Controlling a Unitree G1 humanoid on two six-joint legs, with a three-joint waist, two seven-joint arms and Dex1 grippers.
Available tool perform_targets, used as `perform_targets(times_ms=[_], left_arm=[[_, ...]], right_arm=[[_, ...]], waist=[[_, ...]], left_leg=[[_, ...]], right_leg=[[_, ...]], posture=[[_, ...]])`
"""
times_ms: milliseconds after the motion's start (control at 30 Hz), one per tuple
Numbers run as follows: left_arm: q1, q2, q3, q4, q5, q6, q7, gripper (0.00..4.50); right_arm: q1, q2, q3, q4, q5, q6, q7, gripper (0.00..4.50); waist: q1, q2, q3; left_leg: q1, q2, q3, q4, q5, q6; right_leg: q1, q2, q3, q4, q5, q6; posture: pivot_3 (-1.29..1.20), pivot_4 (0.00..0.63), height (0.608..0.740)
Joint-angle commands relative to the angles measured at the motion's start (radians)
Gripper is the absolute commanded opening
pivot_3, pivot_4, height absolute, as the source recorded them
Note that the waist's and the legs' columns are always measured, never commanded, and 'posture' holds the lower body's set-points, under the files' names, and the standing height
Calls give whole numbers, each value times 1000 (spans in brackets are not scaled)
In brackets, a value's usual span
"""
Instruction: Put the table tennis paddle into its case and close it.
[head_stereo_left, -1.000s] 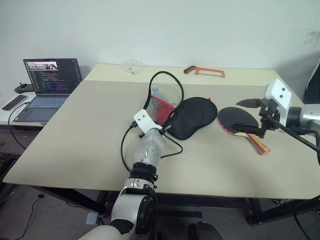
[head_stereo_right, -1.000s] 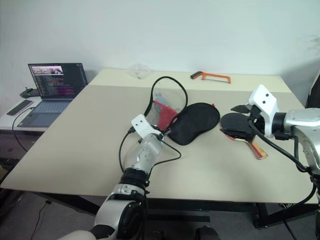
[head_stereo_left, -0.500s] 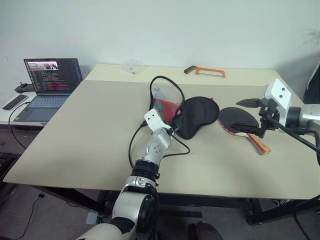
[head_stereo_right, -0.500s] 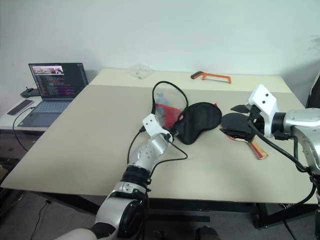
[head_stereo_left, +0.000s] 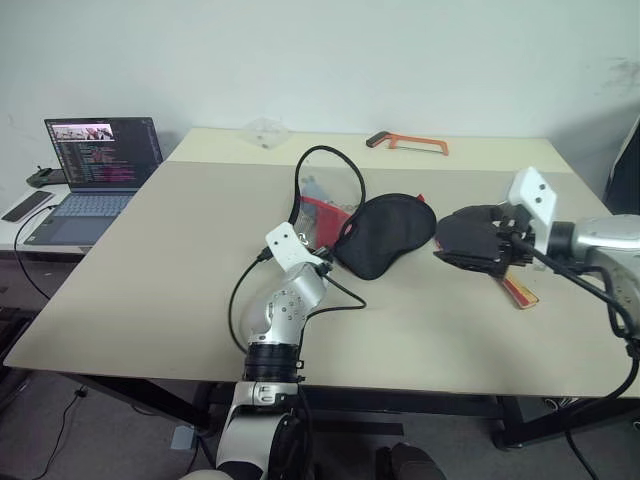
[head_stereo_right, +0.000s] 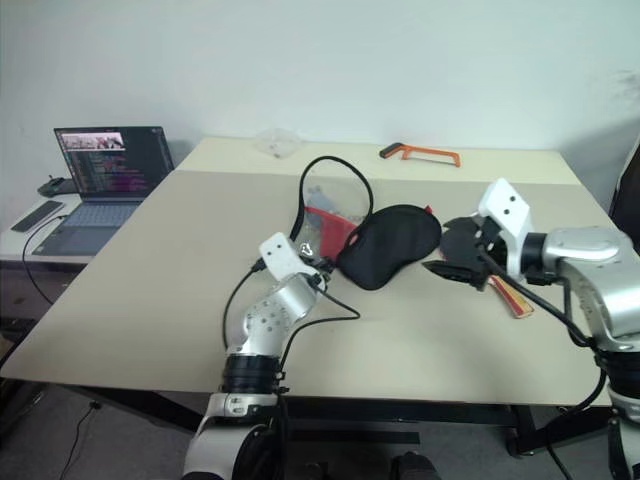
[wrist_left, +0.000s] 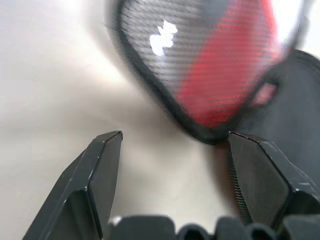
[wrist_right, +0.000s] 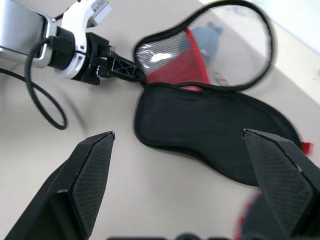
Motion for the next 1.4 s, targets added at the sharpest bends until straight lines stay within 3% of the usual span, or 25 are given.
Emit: perform_targets(times_ms=[33, 133, 233, 433, 533, 733, 833, 1000, 1400], left_arm=[[22, 35, 25, -88, 41, 32, -5, 3663], [39, 125, 27, -161, 31, 42, -146, 3663], [43, 296, -10, -178, 37, 60, -375, 3663], [61, 624, -134, -205, -39, 205, -915, 3663], [91, 752, -169, -246, -65, 194, -1170, 3663], [106, 934, -172, -230, -29, 124, -1472, 3663], [126, 1045, -161, -216, 9, 54, -1622, 3663], [117, 1077, -136, -175, 52, 27, -1640, 3663], [159, 1025, -104, -260, 59, 57, -1588, 3663]], right_arm=[[-41, 28, -11, -8, 21, 34, -37, 4500], [-81, 121, 3, 7, 17, 141, -154, 4500], [-142, 275, -31, 85, -18, 310, -377, 4500], [-213, 555, -220, 257, -64, 447, -737, 4500], [-228, 633, -296, 312, -76, 462, -851, 4500], [-267, 746, -425, 378, -32, 486, -952, 4500], [-307, 840, -549, 460, 33, 472, -1014, 4500], [-379, 882, -632, 653, 83, 360, -1050, 4500], [-515, 857, -626, 1057, 111, 102, -1055, 4500]], waist=[[0, 0, 0], [-10, 0, 0], [-19, -1, 0], [-23, 0, 0], [-24, 0, 0], [-34, 0, 0], [-51, 0, 0], [-57, 1, 1], [-64, 0, 1]], left_leg=[[0, 0, 0, 0, 0, 0], [0, 1, 1, 0, 0, 0], [0, 4, 1, 0, 2, -3], [-1, 3, -1, -1, 3, -5], [-2, 3, 0, -2, 3, -4], [-3, 5, 1, -4, -1, 2], [-3, 6, 1, -4, -1, 3], [-2, 7, 2, -4, -1, 3], [-2, 8, 2, -5, -2, 4]], right_leg=[[0, 0, 0, 0, 0, 0], [0, 2, 1, 1, 0, -1], [-2, 5, 1, 1, 4, -6], [-3, 7, 0, 2, 6, -11], [-5, 7, 0, 1, 6, -10], [-7, 6, 1, 1, 5, -12], [-7, 7, 0, 2, 5, -13], [-7, 9, 1, 2, 5, -13], [-7, 9, 2, 1, 5, -13]], posture=[[0, 150, 740], [0, 150, 740], [0, 150, 740], [0, 150, 740], [0, 150, 740], [0, 150, 740], [0, 150, 740], [0, 150, 740], [0, 150, 740]])
